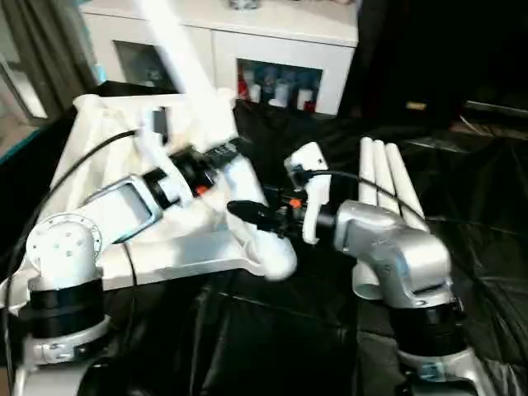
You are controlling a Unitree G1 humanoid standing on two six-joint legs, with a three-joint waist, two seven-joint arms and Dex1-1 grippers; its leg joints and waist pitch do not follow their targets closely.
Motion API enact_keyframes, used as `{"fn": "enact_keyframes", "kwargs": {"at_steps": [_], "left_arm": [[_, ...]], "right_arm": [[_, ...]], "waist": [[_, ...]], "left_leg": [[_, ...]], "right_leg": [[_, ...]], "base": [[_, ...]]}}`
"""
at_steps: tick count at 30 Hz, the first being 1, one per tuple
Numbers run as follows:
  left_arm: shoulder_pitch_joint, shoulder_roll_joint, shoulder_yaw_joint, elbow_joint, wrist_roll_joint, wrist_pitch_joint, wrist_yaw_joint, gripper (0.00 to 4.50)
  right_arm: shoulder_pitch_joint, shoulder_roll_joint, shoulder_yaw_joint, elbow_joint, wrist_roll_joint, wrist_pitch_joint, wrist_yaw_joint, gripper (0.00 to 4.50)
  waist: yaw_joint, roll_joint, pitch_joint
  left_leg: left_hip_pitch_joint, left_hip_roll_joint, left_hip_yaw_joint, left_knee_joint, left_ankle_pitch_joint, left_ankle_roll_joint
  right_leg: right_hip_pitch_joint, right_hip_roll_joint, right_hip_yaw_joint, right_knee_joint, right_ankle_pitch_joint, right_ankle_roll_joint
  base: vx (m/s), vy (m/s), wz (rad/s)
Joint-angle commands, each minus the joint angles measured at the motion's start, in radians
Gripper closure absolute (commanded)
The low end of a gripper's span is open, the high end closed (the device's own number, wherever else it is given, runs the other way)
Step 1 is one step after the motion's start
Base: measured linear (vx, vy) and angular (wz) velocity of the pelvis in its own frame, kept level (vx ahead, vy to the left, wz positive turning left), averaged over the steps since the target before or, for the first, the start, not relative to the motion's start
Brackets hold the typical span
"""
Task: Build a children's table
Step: Pick table leg
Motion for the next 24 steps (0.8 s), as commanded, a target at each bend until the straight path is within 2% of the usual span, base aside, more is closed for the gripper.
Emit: {"fn": "enact_keyframes", "kwargs": {"at_steps": [1,4,7,8,10,13,16,17,22,24], "left_arm": [[-0.019,0.037,-0.021,-0.006,0.002,-0.017,-0.097,2.66],[-0.050,0.086,-0.021,0.016,-0.005,-0.044,-0.201,2.66],[-0.080,0.124,-0.029,0.022,-0.017,-0.084,-0.314,2.66],[-0.100,0.124,-0.016,0.031,-0.051,-0.082,-0.341,2.66],[-0.115,0.117,-0.009,0.036,-0.069,-0.086,-0.350,2.66],[-0.127,0.116,-0.013,0.038,-0.079,-0.093,-0.383,2.66],[-0.129,0.122,-0.023,0.040,-0.076,-0.101,-0.410,2.66],[-0.128,0.129,-0.027,0.044,-0.072,-0.106,-0.426,2.66],[-0.124,0.135,-0.028,0.055,-0.069,-0.105,-0.430,2.66],[-0.122,0.135,-0.027,0.055,-0.070,-0.104,-0.431,2.66]], "right_arm": [[-0.013,-0.029,-0.023,0.010,0.028,0.018,0.039,1.36],[-0.006,-0.057,-0.023,0.015,0.049,0.037,0.084,1.07],[0.000,-0.084,-0.002,0.021,0.053,0.046,0.113,1.05],[0.003,-0.091,0.015,0.023,0.054,0.047,0.121,1.05],[0.003,-0.085,0.025,0.021,0.054,0.050,0.117,1.05],[-0.002,-0.079,0.042,0.021,0.056,0.058,0.109,1.39],[-0.005,-0.073,0.040,0.022,0.067,0.072,0.108,1.49],[-0.006,-0.071,0.039,0.019,0.072,0.076,0.110,1.71],[-0.006,-0.072,0.045,0.019,0.066,0.065,0.100,1.97],[-0.005,-0.067,0.048,0.023,0.059,0.056,0.089,2.24]], "waist": [[0.001,0.003,-0.089],[0.002,0.002,-0.087],[0.000,0.003,-0.086],[0.001,0.004,-0.087],[0.002,0.005,-0.088],[0.001,0.006,-0.089],[0.002,0.004,-0.088],[0.003,0.004,-0.089],[0.002,0.004,-0.089],[0.002,0.004,-0.090]], "left_leg": [[0.005,0.033,-0.010,-0.063,-0.072,0.056],[0.006,0.031,-0.009,-0.064,-0.080,0.053],[0.006,0.032,-0.009,-0.064,-0.087,0.044],[0.008,0.032,-0.008,-0.064,-0.092,0.039],[0.008,0.033,-0.008,-0.063,-0.085,0.037],[0.007,0.034,-0.009,-0.062,-0.084,0.034],[0.006,0.033,-0.008,-0.063,-0.088,0.036],[0.007,0.034,-0.009,-0.063,-0.085,0.032],[0.008,0.035,-0.009,-0.064,-0.092,0.026],[0.007,0.035,-0.009,-0.064,-0.087,0.025]], "right_leg": [[0.067,-0.060,0.037,-0.063,-0.159,-0.198],[0.067,-0.060,0.037,-0.066,-0.183,-0.196],[0.068,-0.061,0.037,-0.066,-0.192,-0.200],[0.068,-0.063,0.038,-0.065,-0.200,-0.201],[0.068,-0.063,0.038,-0.062,-0.178,-0.210],[0.070,-0.064,0.037,-0.059,-0.159,-0.225],[0.070,-0.064,0.038,-0.061,-0.175,-0.220],[0.070,-0.064,0.038,-0.060,-0.176,-0.218],[0.069,-0.063,0.038,-0.060,-0.181,-0.215],[0.070,-0.064,0.038,-0.058,-0.171,-0.217]], "base": [[0.000,0.000,0.00],[0.000,0.000,0.00],[0.000,0.000,0.00],[0.000,0.000,0.00],[0.000,0.000,0.00],[0.000,0.000,0.00],[0.000,0.000,0.00],[0.000,0.000,0.00],[0.000,0.000,0.00],[0.000,0.000,0.00]]}}
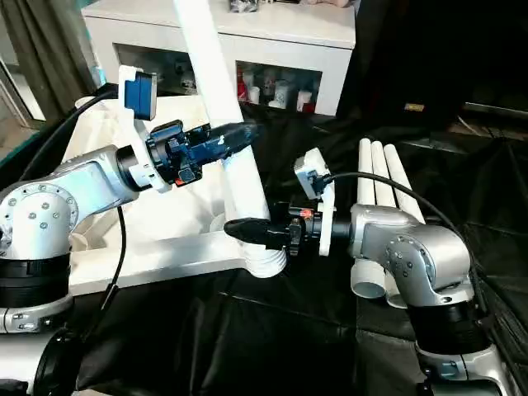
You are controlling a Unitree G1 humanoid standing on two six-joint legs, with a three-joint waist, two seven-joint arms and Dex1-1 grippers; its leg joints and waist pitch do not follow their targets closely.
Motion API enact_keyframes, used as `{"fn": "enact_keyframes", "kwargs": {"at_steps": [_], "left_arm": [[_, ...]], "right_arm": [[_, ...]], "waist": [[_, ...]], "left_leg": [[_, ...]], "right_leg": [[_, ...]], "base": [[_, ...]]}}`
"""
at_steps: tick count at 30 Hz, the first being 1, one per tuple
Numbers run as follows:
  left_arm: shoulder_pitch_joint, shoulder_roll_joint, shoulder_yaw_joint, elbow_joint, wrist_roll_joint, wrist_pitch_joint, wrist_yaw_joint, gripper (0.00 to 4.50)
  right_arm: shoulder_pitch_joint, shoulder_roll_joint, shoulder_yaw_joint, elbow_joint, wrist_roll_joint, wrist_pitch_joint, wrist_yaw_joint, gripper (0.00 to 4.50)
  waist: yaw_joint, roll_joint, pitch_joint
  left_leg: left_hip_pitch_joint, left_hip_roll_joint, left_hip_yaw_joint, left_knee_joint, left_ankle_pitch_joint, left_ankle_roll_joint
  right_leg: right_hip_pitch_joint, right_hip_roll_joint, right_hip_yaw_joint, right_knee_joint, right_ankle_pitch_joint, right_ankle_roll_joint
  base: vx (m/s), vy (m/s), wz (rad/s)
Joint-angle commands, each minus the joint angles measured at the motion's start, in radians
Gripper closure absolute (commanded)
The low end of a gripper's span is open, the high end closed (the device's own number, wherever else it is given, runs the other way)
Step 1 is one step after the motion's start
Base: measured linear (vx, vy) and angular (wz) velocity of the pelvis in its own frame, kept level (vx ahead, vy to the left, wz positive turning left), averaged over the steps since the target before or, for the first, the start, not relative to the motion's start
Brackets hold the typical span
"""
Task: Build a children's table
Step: Pick table leg
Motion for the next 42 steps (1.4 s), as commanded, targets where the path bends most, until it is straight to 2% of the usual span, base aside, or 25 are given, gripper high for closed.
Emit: {"fn": "enact_keyframes", "kwargs": {"at_steps": [1,2,3,6,7,9,10,12,13,14,15,17,19,21,24,27,28,30,31,32,37,38,42], "left_arm": [[-0.018,-0.006,-0.006,-0.025,-0.043,0.002,-0.040,2.66],[-0.017,-0.008,-0.004,-0.026,-0.049,0.006,-0.039,2.66],[-0.014,-0.012,-0.003,-0.026,-0.053,0.013,-0.029,2.10],[-0.010,-0.016,-0.006,-0.029,-0.040,0.005,-0.011,1.96],[-0.008,-0.019,-0.007,-0.031,-0.031,-0.003,-0.001,1.76],[-0.002,-0.026,-0.021,-0.036,0.018,-0.026,0.050,1.60],[0.010,-0.023,-0.057,-0.050,0.078,-0.032,0.103,1.49],[0.029,-0.014,-0.117,-0.075,0.157,-0.043,0.152,1.49],[0.029,-0.014,-0.117,-0.075,0.157,-0.043,0.152,1.49],[0.045,-0.043,-0.137,-0.081,0.203,-0.026,0.242,1.49],[0.049,-0.059,-0.136,-0.079,0.212,-0.014,0.280,1.49],[0.056,-0.092,-0.123,-0.071,0.216,-0.002,0.341,1.49],[0.062,-0.116,-0.114,-0.065,0.223,-0.007,0.382,1.77],[0.066,-0.167,-0.072,-0.054,0.223,-0.028,0.450,1.84],[0.063,-0.193,-0.037,-0.053,0.212,-0.051,0.474,2.28],[0.058,-0.204,-0.009,-0.055,0.193,-0.055,0.473,2.27],[0.058,-0.203,-0.005,-0.055,0.187,-0.052,0.470,2.50],[0.055,-0.203,0.002,-0.063,0.173,-0.038,0.471,2.54],[0.055,-0.203,0.002,-0.063,0.173,-0.038,0.471,2.54],[0.053,-0.201,0.002,-0.065,0.166,-0.028,0.466,2.59],[0.058,-0.194,0.001,-0.071,0.147,-0.011,0.442,2.60],[0.058,-0.191,0.003,-0.070,0.133,-0.003,0.432,2.60],[0.056,-0.182,0.002,-0.072,0.113,0.007,0.417,2.60]], "right_arm": [[-0.004,-0.002,0.004,0.025,-0.033,-0.006,-0.046,2.24],[-0.002,0.002,0.005,0.029,-0.037,-0.010,-0.056,2.38],[0.002,0.011,0.004,0.032,-0.040,-0.014,-0.070,2.47],[0.003,0.022,0.001,0.032,-0.040,-0.015,-0.085,2.50],[0.002,0.025,0.000,0.031,-0.040,-0.016,-0.091,2.53],[-0.001,0.037,-0.004,0.031,-0.045,-0.023,-0.108,2.53],[-0.007,0.054,-0.010,0.035,-0.052,-0.029,-0.136,2.53],[-0.011,0.068,-0.015,0.037,-0.058,-0.033,-0.161,2.54],[-0.011,0.068,-0.015,0.037,-0.058,-0.033,-0.161,2.54],[-0.012,0.080,-0.017,0.037,-0.063,-0.036,-0.183,2.54],[-0.011,0.083,-0.017,0.037,-0.065,-0.037,-0.191,2.55],[-0.009,0.089,-0.017,0.033,-0.067,-0.037,-0.201,2.55],[-0.008,0.092,-0.015,0.029,-0.067,-0.035,-0.207,2.56],[-0.006,0.097,-0.011,0.022,-0.071,-0.034,-0.220,2.56],[-0.005,0.099,-0.004,0.019,-0.081,-0.038,-0.229,2.56],[0.002,0.091,0.012,0.003,-0.084,-0.050,-0.219,2.56],[0.004,0.089,0.013,0.001,-0.084,-0.050,-0.217,2.56],[0.006,0.090,0.006,0.005,-0.059,-0.030,-0.205,2.56],[0.006,0.090,0.006,0.005,-0.059,-0.030,-0.205,2.00],[0.007,0.091,-0.009,0.007,-0.033,-0.014,-0.195,1.87],[0.013,0.098,-0.061,0.015,0.044,0.039,-0.165,1.46],[0.024,0.098,-0.090,0.031,0.091,0.070,-0.140,1.40],[0.041,0.106,-0.131,0.066,0.140,0.111,-0.138,1.13]], "waist": [[0.003,0.003,-0.089],[0.002,0.001,-0.089],[0.003,0.002,-0.089],[0.002,0.002,-0.089],[0.002,0.002,-0.089],[0.002,0.006,-0.089],[0.001,0.005,-0.089],[-0.001,0.004,-0.088],[-0.001,0.004,-0.088],[0.000,0.000,-0.088],[0.000,0.001,-0.088],[0.002,-0.001,-0.089],[0.000,-0.003,-0.089],[0.001,-0.007,-0.089],[-0.001,-0.007,-0.087],[0.002,-0.007,-0.088],[0.002,-0.007,-0.087],[0.001,-0.007,-0.088],[0.001,-0.007,-0.088],[0.001,-0.006,-0.088],[0.003,-0.005,-0.089],[0.002,-0.006,-0.088],[0.003,-0.006,-0.088]], "left_leg": [[0.004,0.034,-0.009,-0.066,-0.087,0.025],[0.003,0.034,-0.008,-0.065,-0.085,0.026],[0.003,0.034,-0.009,-0.066,-0.084,0.025],[0.004,0.034,-0.009,-0.066,-0.082,0.023],[0.004,0.034,-0.009,-0.066,-0.082,0.023],[0.004,0.036,-0.010,-0.067,-0.087,0.019],[0.004,0.036,-0.010,-0.067,-0.089,0.018],[0.006,0.036,-0.009,-0.068,-0.102,0.011],[0.006,0.036,-0.009,-0.068,-0.102,0.011],[0.005,0.037,-0.009,-0.069,-0.097,0.007],[0.004,0.037,-0.010,-0.067,-0.088,0.004],[0.002,0.035,-0.008,-0.066,-0.079,0.012],[0.000,0.035,-0.008,-0.066,-0.078,0.013],[0.000,0.033,-0.008,-0.064,-0.081,0.022],[-0.003,0.032,-0.009,-0.065,-0.083,0.025],[0.001,0.033,-0.008,-0.063,-0.084,0.028],[0.001,0.034,-0.008,-0.064,-0.085,0.030],[0.000,0.033,-0.009,-0.064,-0.078,0.032],[-0.001,0.033,-0.009,-0.064,-0.077,0.034],[0.000,0.033,-0.009,-0.064,-0.078,0.036],[0.000,0.032,-0.009,-0.063,-0.071,0.046],[-0.001,0.031,-0.008,-0.063,-0.074,0.046],[-0.001,0.031,-0.008,-0.063,-0.080,0.043]], "right_leg": [[0.067,-0.063,0.038,-0.060,-0.171,-0.217],[0.067,-0.063,0.038,-0.061,-0.167,-0.216],[0.067,-0.065,0.038,-0.061,-0.171,-0.217],[0.066,-0.064,0.038,-0.061,-0.176,-0.215],[0.066,-0.064,0.038,-0.061,-0.176,-0.215],[0.066,-0.064,0.038,-0.062,-0.171,-0.214],[0.065,-0.063,0.038,-0.061,-0.169,-0.213],[0.066,-0.064,0.038,-0.064,-0.196,-0.201],[0.066,-0.064,0.038,-0.064,-0.196,-0.201],[0.066,-0.065,0.039,-0.064,-0.204,-0.190],[0.067,-0.064,0.040,-0.062,-0.191,-0.192],[0.068,-0.064,0.040,-0.063,-0.179,-0.198],[0.070,-0.063,0.040,-0.062,-0.173,-0.199],[0.070,-0.064,0.039,-0.068,-0.188,-0.195],[0.070,-0.063,0.038,-0.071,-0.212,-0.184],[0.065,-0.064,0.038,-0.072,-0.234,-0.172],[0.063,-0.063,0.038,-0.073,-0.232,-0.172],[0.064,-0.062,0.037,-0.069,-0.214,-0.174],[0.065,-0.062,0.037,-0.069,-0.210,-0.175],[0.065,-0.062,0.037,-0.069,-0.209,-0.176],[0.065,-0.061,0.036,-0.069,-0.200,-0.185],[0.067,-0.062,0.036,-0.070,-0.204,-0.184],[0.066,-0.063,0.036,-0.074,-0.232,-0.178]], "base": [[0.000,0.000,0.00],[0.000,0.000,0.00],[0.000,0.000,0.00],[0.000,0.000,0.00],[0.000,0.000,0.00],[0.000,0.000,0.00],[0.000,0.000,0.00],[0.000,0.000,0.00],[0.000,0.000,0.00],[0.000,0.000,0.00],[0.000,0.000,0.00],[0.000,0.000,0.00],[0.000,0.000,0.00],[0.000,0.000,0.00],[0.000,0.000,0.00],[0.000,0.000,0.00],[0.000,0.000,0.00],[0.000,0.000,0.00],[0.000,0.000,0.00],[0.000,0.000,0.00],[0.000,0.000,0.00],[0.000,0.000,0.00],[0.000,0.000,0.00]]}}
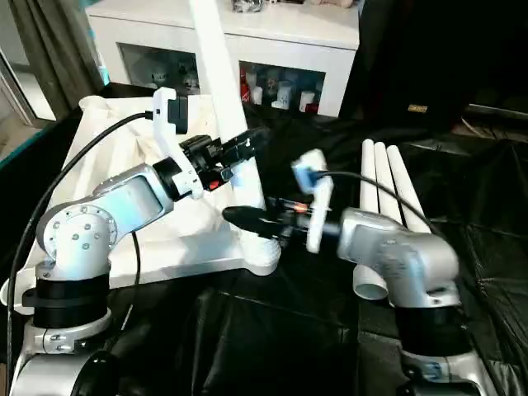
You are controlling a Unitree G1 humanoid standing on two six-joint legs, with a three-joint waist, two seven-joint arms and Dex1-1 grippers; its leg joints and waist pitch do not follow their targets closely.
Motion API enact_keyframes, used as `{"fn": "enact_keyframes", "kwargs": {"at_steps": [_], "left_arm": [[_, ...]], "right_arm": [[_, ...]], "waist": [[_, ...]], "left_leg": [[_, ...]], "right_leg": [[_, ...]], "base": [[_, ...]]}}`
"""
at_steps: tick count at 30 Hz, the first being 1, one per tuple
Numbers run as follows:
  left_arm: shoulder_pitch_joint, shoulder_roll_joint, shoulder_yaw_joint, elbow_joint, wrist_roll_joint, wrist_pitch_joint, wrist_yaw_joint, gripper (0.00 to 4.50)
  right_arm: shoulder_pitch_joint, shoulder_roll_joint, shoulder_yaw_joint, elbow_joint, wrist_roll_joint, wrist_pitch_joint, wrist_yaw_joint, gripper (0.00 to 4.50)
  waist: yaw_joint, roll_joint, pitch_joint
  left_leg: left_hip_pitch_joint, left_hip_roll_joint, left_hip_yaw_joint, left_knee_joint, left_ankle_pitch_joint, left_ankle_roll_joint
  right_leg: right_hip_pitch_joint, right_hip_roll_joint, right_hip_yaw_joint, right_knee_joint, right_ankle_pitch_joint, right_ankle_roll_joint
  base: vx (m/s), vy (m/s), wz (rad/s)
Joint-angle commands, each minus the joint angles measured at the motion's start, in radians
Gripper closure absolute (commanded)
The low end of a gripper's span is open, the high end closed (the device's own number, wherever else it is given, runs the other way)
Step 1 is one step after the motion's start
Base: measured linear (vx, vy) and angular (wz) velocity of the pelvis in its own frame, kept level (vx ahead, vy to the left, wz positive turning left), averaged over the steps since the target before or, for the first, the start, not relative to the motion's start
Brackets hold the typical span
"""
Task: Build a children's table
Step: Pick table leg
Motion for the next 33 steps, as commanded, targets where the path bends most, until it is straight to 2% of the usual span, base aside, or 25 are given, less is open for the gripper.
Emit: {"fn": "enact_keyframes", "kwargs": {"at_steps": [1,3,6,7,9,11,13,15,21,22,24,31,33], "left_arm": [[-0.007,0.013,0.012,-0.008,-0.005,0.008,0.000,2.60],[-0.001,0.020,0.008,-0.026,-0.036,0.016,-0.033,2.60],[0.008,0.027,0.001,-0.045,-0.056,0.014,-0.070,2.61],[0.009,0.029,-0.002,-0.050,-0.062,0.014,-0.081,2.61],[0.016,0.048,-0.013,-0.065,-0.080,0.021,-0.124,2.61],[0.021,0.083,-0.039,-0.087,-0.104,0.028,-0.209,2.61],[0.021,0.094,-0.048,-0.091,-0.112,0.030,-0.231,2.61],[0.016,0.105,-0.061,-0.087,-0.115,0.037,-0.251,2.61],[0.004,0.139,-0.107,-0.071,-0.077,0.013,-0.303,2.62],[0.004,0.139,-0.107,-0.071,-0.077,0.013,-0.303,2.62],[0.001,0.133,-0.109,-0.059,-0.078,0.011,-0.303,2.62],[-0.001,0.144,-0.121,-0.053,-0.083,0.008,-0.328,2.62],[0.000,0.153,-0.132,-0.052,-0.081,-0.001,-0.355,2.62]], "right_arm": [[0.007,0.000,-0.028,0.016,0.045,0.031,0.010,1.03],[0.008,0.005,-0.050,0.035,0.059,0.051,-0.011,0.84],[0.010,-0.004,-0.043,0.033,0.045,0.049,-0.012,0.49],[0.010,-0.007,-0.041,0.033,0.042,0.049,-0.011,0.49],[0.006,-0.020,-0.030,0.017,0.035,0.045,-0.006,0.43],[-0.001,-0.038,-0.017,0.000,0.030,0.039,0.003,0.43],[-0.003,-0.046,-0.012,-0.003,0.029,0.037,0.006,0.43],[-0.005,-0.063,0.005,-0.012,0.015,0.023,0.020,0.43],[-0.008,-0.106,0.047,-0.040,-0.019,-0.028,0.059,0.43],[-0.008,-0.106,0.047,-0.040,-0.019,-0.028,0.059,0.43],[-0.002,-0.148,0.095,-0.069,-0.054,-0.057,0.097,0.43],[0.003,-0.178,0.127,-0.095,-0.063,-0.070,0.128,0.43],[0.003,-0.190,0.141,-0.093,-0.067,-0.082,0.141,0.43]], "waist": [[0.003,-0.005,-0.088],[0.002,-0.005,-0.087],[0.003,-0.005,-0.088],[0.003,-0.001,-0.088],[0.003,-0.004,-0.088],[0.003,-0.004,-0.087],[0.002,-0.003,-0.086],[0.002,-0.006,-0.084],[0.001,-0.006,-0.084],[0.001,-0.006,-0.084],[0.002,-0.006,-0.086],[0.001,-0.008,-0.086],[0.001,-0.006,-0.085]], "left_leg": [[0.000,0.030,-0.008,-0.065,-0.080,0.041],[0.000,0.031,-0.009,-0.066,-0.080,0.036],[0.001,0.032,-0.009,-0.066,-0.073,0.031],[0.002,0.033,-0.009,-0.066,-0.074,0.030],[0.001,0.032,-0.009,-0.067,-0.073,0.029],[0.002,0.031,-0.008,-0.068,-0.076,0.031],[0.003,0.031,-0.008,-0.067,-0.081,0.029],[0.003,0.033,-0.008,-0.068,-0.090,0.023],[0.004,0.033,-0.007,-0.069,-0.100,0.019],[0.003,0.033,-0.007,-0.069,-0.099,0.018],[0.002,0.034,-0.008,-0.068,-0.089,0.017],[0.000,0.032,-0.008,-0.067,-0.087,0.029],[0.003,0.033,-0.007,-0.067,-0.094,0.030]], "right_leg": [[0.064,-0.063,0.036,-0.072,-0.232,-0.180],[0.063,-0.063,0.035,-0.072,-0.237,-0.178],[0.062,-0.063,0.035,-0.071,-0.230,-0.178],[0.061,-0.064,0.036,-0.070,-0.227,-0.180],[0.063,-0.063,0.035,-0.070,-0.222,-0.180],[0.062,-0.063,0.036,-0.072,-0.237,-0.171],[0.061,-0.062,0.037,-0.071,-0.245,-0.168],[0.061,-0.063,0.037,-0.073,-0.261,-0.164],[0.059,-0.063,0.038,-0.076,-0.291,-0.148],[0.060,-0.063,0.038,-0.075,-0.289,-0.148],[0.062,-0.063,0.038,-0.073,-0.269,-0.152],[0.064,-0.063,0.038,-0.071,-0.256,-0.165],[0.061,-0.063,0.039,-0.073,-0.268,-0.165]], "base": [[0.000,0.000,0.00],[0.000,0.000,0.00],[0.000,0.000,0.00],[0.000,0.000,0.00],[0.000,0.000,0.00],[0.000,0.000,0.00],[0.000,0.000,0.00],[0.000,0.000,0.00],[0.000,0.000,0.00],[0.000,0.000,0.00],[0.000,0.000,0.00],[0.000,0.000,0.00],[0.000,0.000,0.00]]}}
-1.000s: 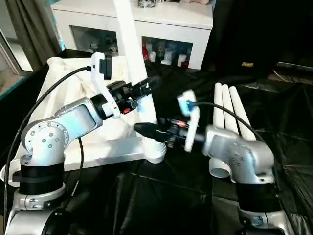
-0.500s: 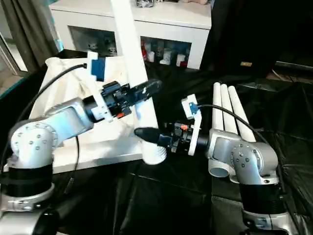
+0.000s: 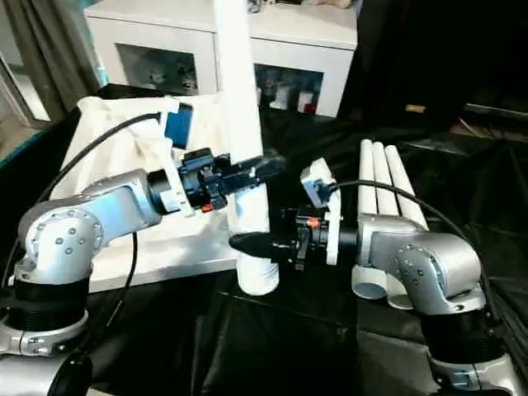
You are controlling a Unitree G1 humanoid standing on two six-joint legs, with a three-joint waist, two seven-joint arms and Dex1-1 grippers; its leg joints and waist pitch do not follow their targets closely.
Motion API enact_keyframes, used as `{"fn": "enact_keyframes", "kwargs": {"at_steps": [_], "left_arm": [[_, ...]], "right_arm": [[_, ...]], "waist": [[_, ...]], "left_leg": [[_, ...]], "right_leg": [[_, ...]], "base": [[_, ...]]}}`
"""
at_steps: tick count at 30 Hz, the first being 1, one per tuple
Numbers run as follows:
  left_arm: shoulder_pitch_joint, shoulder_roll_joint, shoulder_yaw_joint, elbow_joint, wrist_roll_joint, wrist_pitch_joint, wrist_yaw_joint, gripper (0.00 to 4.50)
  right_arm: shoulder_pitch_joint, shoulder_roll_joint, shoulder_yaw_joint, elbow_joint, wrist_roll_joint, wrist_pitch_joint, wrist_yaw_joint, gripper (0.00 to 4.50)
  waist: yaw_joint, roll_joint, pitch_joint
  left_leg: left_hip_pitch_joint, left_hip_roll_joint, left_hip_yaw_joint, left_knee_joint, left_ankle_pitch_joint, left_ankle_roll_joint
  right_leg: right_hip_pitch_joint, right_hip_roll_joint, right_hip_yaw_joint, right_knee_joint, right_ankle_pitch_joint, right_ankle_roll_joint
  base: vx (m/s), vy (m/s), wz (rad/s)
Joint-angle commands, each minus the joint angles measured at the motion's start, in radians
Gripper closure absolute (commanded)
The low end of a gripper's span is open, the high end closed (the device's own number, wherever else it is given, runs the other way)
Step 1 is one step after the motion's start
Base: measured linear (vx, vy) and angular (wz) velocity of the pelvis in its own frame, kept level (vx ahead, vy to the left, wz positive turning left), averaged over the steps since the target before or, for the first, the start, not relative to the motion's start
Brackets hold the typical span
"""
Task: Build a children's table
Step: Pick table leg
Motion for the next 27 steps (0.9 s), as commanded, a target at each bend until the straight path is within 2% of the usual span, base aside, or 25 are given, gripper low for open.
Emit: {"fn": "enact_keyframes", "kwargs": {"at_steps": [1,9,13,14,19,21,24,26,27], "left_arm": [[-0.016,0.007,-0.013,-0.008,-0.010,-0.010,-0.038,2.62],[-0.025,0.034,-0.044,-0.005,-0.015,-0.049,-0.161,2.62],[-0.033,0.036,-0.050,-0.003,-0.021,-0.051,-0.187,2.62],[-0.033,0.038,-0.052,-0.003,-0.022,-0.050,-0.193,2.62],[-0.033,0.041,-0.065,-0.003,-0.013,-0.057,-0.212,2.62],[-0.035,0.041,-0.071,0.001,-0.009,-0.064,-0.220,2.62],[-0.037,0.040,-0.074,0.001,-0.007,-0.065,-0.223,2.62],[-0.038,0.039,-0.075,0.002,-0.007,-0.067,-0.225,2.62],[-0.038,0.038,-0.075,0.002,-0.007,-0.068,-0.225,2.62]], "right_arm": [[-0.006,-0.017,0.011,-0.011,-0.020,-0.017,0.007,0.43],[-0.006,-0.040,0.043,0.000,-0.009,0.001,0.062,0.43],[-0.004,-0.039,0.058,0.000,-0.005,0.006,0.068,0.76],[-0.004,-0.039,0.060,0.000,-0.005,0.008,0.068,0.98],[-0.004,-0.038,0.068,0.002,-0.005,0.013,0.078,1.18],[-0.006,-0.040,0.073,0.006,-0.003,0.015,0.082,1.49],[-0.007,-0.040,0.077,0.007,-0.002,0.016,0.084,1.61],[-0.006,-0.038,0.080,0.009,0.001,0.018,0.085,1.92],[-0.006,-0.037,0.079,0.009,0.002,0.019,0.085,1.92]], "waist": [[0.002,-0.008,-0.085],[0.002,-0.009,-0.084],[0.002,-0.010,-0.085],[0.002,-0.010,-0.085],[0.002,-0.011,-0.085],[0.003,-0.012,-0.086],[0.002,-0.013,-0.085],[0.003,-0.012,-0.086],[0.003,-0.012,-0.086]], "left_leg": [[0.002,0.033,-0.008,-0.067,-0.095,0.030],[0.002,0.035,-0.008,-0.068,-0.095,0.034],[0.002,0.035,-0.007,-0.067,-0.093,0.033],[0.002,0.035,-0.007,-0.067,-0.092,0.033],[0.002,0.036,-0.007,-0.067,-0.088,0.034],[0.002,0.035,-0.007,-0.067,-0.086,0.033],[0.002,0.035,-0.006,-0.067,-0.085,0.034],[0.003,0.035,-0.006,-0.067,-0.085,0.033],[0.002,0.035,-0.007,-0.067,-0.086,0.033]], "right_leg": [[0.060,-0.062,0.038,-0.072,-0.272,-0.166],[0.060,-0.064,0.039,-0.071,-0.270,-0.171],[0.060,-0.065,0.039,-0.070,-0.265,-0.176],[0.060,-0.065,0.039,-0.070,-0.263,-0.177],[0.061,-0.064,0.039,-0.068,-0.257,-0.177],[0.061,-0.065,0.040,-0.068,-0.259,-0.177],[0.060,-0.064,0.040,-0.069,-0.259,-0.175],[0.060,-0.065,0.040,-0.069,-0.265,-0.174],[0.060,-0.065,0.040,-0.068,-0.263,-0.175]], "base": [[0.000,0.000,0.00],[0.000,0.000,0.00],[0.000,0.000,0.00],[0.000,0.000,0.00],[0.000,0.000,0.00],[0.000,0.000,0.00],[0.000,0.000,0.00],[0.000,0.000,0.00],[0.000,0.000,0.00]]}}
